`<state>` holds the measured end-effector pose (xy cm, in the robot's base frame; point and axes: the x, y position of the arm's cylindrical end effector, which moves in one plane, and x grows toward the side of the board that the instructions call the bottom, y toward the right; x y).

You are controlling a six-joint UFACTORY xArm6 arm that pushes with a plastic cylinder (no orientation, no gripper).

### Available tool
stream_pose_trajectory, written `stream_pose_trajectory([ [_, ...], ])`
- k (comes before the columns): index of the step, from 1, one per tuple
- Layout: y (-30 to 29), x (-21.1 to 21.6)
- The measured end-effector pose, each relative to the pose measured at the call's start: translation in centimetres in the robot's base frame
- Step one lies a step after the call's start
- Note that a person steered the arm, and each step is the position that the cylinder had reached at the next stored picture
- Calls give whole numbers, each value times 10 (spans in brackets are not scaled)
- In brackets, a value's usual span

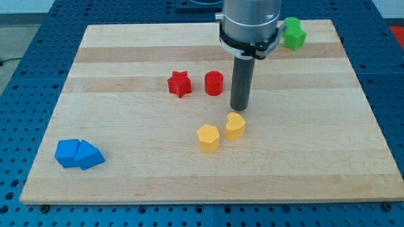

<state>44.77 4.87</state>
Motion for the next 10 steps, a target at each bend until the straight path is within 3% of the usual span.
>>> stream_pose_trajectory([
  [8, -92, -22],
  [9, -65, -20],
  [10, 13, -8],
])
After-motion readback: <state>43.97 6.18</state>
